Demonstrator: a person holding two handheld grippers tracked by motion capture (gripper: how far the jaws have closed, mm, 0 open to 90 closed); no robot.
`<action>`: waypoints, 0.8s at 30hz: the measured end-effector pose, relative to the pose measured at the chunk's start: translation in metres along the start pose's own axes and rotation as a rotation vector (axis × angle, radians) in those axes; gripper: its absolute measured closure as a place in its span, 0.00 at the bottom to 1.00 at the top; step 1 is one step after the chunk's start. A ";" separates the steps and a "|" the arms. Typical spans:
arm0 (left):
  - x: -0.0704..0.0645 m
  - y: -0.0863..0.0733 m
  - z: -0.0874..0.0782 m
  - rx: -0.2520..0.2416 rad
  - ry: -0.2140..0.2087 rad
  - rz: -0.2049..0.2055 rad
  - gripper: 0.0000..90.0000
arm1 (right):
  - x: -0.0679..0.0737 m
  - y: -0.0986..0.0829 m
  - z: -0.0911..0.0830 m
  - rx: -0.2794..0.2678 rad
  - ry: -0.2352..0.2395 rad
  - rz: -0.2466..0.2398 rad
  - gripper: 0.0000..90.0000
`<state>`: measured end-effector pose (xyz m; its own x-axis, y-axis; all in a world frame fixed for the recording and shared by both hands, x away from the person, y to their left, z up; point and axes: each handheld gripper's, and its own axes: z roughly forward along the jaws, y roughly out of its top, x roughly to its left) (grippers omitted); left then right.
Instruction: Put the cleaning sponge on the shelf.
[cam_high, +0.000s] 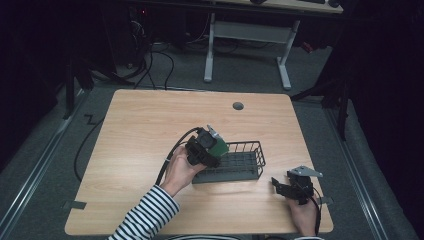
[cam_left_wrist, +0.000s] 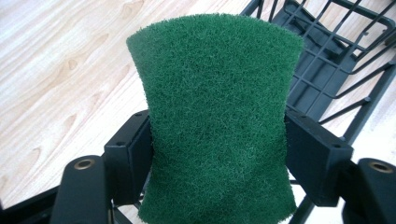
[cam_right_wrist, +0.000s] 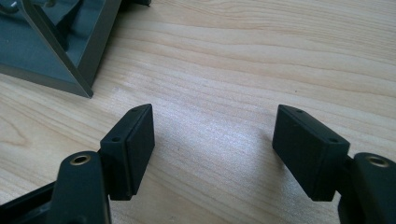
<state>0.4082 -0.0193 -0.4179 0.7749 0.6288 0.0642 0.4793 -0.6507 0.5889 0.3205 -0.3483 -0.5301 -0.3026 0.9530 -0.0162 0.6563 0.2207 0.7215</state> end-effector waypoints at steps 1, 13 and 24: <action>0.000 0.000 0.000 0.002 -0.003 -0.002 0.33 | 0.000 0.000 0.000 0.000 0.000 0.000 0.33; 0.002 -0.003 0.001 0.010 -0.038 -0.022 0.27 | 0.000 0.000 0.000 0.000 0.000 0.000 0.33; 0.008 -0.009 -0.008 -0.033 -0.063 -0.050 0.27 | 0.000 0.000 0.000 0.000 0.000 0.000 0.33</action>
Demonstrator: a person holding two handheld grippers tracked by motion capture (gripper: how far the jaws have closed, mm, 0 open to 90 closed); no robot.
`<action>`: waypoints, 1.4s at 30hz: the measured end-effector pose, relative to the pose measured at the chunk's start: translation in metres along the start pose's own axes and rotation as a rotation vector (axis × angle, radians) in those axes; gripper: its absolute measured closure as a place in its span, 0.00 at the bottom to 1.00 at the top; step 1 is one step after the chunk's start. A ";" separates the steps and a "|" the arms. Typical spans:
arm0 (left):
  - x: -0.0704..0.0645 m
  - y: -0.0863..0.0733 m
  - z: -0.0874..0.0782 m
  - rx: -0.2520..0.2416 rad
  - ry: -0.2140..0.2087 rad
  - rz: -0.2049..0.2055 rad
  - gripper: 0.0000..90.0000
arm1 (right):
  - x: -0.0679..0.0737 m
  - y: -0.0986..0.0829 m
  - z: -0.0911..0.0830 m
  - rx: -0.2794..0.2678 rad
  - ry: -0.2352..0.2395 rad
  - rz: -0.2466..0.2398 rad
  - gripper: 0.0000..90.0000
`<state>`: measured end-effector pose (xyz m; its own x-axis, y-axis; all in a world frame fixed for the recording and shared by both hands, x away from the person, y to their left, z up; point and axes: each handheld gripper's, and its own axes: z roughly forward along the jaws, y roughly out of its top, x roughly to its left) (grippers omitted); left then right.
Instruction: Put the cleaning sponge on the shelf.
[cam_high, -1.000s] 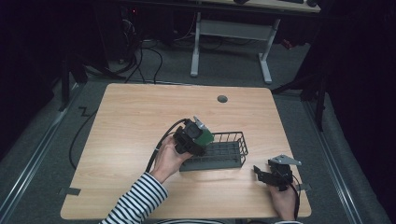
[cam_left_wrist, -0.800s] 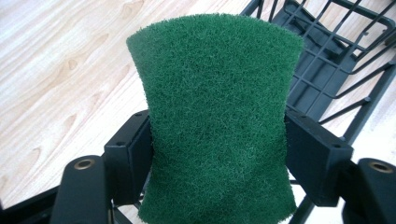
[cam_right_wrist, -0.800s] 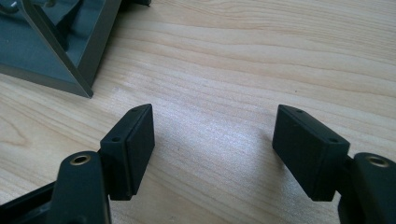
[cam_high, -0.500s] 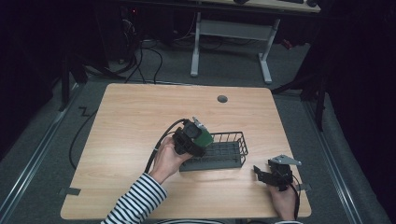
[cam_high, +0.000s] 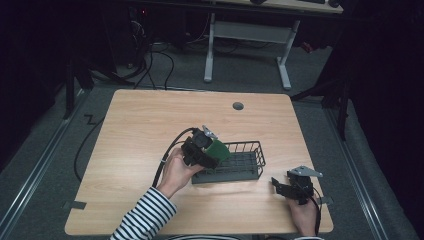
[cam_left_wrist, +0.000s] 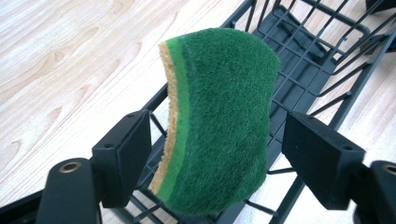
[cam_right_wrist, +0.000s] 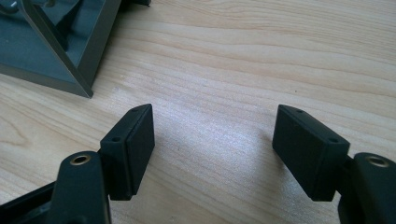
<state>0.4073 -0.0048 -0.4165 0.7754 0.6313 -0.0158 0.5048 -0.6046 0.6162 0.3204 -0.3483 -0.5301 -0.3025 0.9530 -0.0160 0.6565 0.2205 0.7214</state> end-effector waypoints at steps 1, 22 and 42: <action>0.001 -0.001 -0.002 -0.003 -0.001 -0.002 0.27 | 0.000 0.000 0.000 0.000 0.000 0.000 0.33; 0.046 -0.043 -0.054 -0.122 0.077 -0.121 0.33 | 0.000 0.000 0.000 0.000 0.000 0.000 0.33; 0.088 -0.106 -0.098 -0.216 0.142 -0.301 0.33 | 0.000 0.000 0.000 -0.002 -0.002 0.000 0.33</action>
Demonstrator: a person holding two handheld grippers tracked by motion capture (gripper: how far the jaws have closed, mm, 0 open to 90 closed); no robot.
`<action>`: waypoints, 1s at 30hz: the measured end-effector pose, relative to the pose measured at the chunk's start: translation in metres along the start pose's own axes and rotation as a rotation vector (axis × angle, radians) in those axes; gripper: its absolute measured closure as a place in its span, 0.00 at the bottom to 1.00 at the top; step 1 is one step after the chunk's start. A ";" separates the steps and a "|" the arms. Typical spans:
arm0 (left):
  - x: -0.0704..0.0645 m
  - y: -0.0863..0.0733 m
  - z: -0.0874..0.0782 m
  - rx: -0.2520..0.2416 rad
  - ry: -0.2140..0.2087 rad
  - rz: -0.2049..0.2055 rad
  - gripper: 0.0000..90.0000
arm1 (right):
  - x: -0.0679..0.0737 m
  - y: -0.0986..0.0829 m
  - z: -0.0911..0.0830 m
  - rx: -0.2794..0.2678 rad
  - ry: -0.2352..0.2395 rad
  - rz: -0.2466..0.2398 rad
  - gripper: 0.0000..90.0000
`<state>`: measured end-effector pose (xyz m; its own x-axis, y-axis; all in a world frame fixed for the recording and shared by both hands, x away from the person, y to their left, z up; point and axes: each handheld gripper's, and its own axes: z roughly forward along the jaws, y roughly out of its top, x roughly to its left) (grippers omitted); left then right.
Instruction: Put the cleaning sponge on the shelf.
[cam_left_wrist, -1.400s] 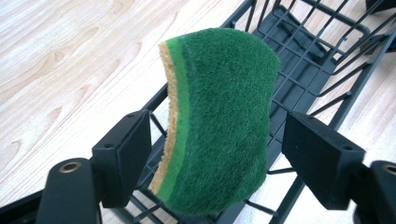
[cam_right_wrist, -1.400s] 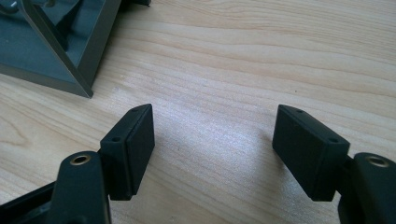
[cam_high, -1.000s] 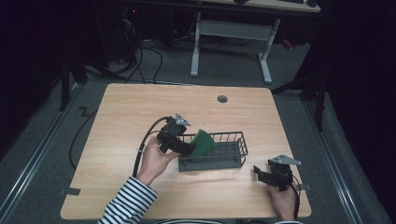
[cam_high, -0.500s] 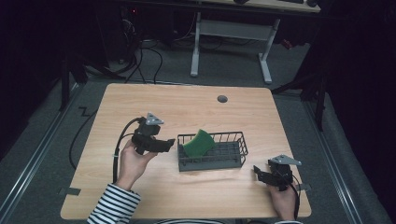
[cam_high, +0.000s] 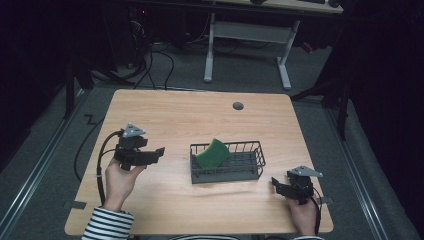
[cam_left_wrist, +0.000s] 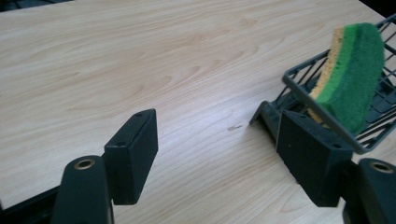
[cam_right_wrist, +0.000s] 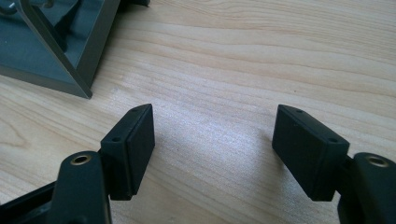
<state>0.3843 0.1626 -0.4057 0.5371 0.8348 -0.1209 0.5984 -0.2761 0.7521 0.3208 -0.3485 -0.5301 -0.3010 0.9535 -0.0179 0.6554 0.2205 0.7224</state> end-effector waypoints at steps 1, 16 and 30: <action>0.000 0.000 0.000 0.000 0.000 0.000 0.33 | 0.000 0.000 0.000 0.000 0.000 0.000 0.33; 0.038 -0.049 -0.006 -0.022 0.047 -0.138 0.33 | 0.000 0.000 0.000 0.000 0.000 0.000 0.33; 0.040 -0.089 0.025 0.038 0.060 -0.152 0.32 | 0.000 0.000 0.000 0.000 -0.001 0.001 0.33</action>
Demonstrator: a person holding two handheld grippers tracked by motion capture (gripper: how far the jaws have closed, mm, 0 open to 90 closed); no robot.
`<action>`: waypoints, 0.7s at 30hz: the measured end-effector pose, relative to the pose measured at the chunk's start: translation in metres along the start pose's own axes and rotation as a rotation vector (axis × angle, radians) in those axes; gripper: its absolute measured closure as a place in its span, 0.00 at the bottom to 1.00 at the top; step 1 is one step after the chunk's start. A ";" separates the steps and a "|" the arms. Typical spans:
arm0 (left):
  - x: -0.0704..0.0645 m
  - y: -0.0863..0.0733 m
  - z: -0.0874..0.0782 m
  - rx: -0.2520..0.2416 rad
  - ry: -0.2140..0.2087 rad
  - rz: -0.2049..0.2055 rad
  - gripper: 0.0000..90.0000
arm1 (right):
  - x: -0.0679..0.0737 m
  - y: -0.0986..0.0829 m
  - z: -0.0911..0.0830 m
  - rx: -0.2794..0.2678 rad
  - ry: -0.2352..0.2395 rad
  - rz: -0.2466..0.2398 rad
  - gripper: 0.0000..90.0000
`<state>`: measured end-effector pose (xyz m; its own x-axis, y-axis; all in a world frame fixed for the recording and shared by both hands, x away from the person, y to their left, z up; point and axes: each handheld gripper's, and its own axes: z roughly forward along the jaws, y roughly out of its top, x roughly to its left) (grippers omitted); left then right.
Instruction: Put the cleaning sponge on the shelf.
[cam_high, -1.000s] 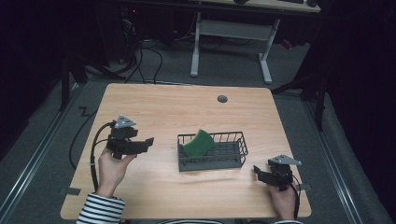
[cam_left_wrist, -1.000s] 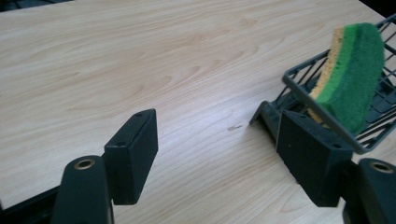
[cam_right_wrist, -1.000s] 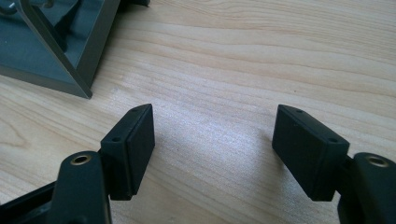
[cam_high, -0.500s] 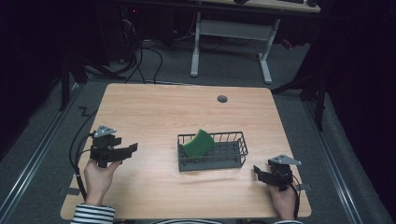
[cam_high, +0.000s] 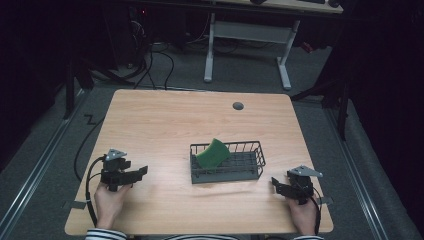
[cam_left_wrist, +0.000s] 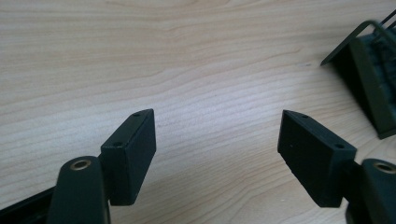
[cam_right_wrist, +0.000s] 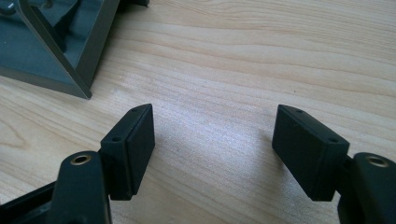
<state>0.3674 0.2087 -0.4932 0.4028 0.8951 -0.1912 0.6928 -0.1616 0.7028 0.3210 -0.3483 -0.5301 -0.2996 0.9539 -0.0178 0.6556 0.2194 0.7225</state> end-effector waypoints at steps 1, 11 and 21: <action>0.000 -0.002 0.002 0.003 0.006 0.004 0.32 | 0.000 0.000 0.000 0.000 0.000 0.000 0.33; 0.001 -0.014 0.023 0.000 0.063 0.010 0.30 | 0.000 0.000 0.000 0.000 0.000 0.000 0.33; -0.003 -0.014 0.032 -0.003 0.104 0.035 0.30 | 0.000 0.000 0.000 0.000 0.000 0.000 0.33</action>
<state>0.3756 0.1951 -0.5248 0.3624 0.9272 -0.0950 0.6780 -0.1923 0.7095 0.3210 -0.3483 -0.5301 -0.2994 0.9540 -0.0173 0.6556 0.2189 0.7226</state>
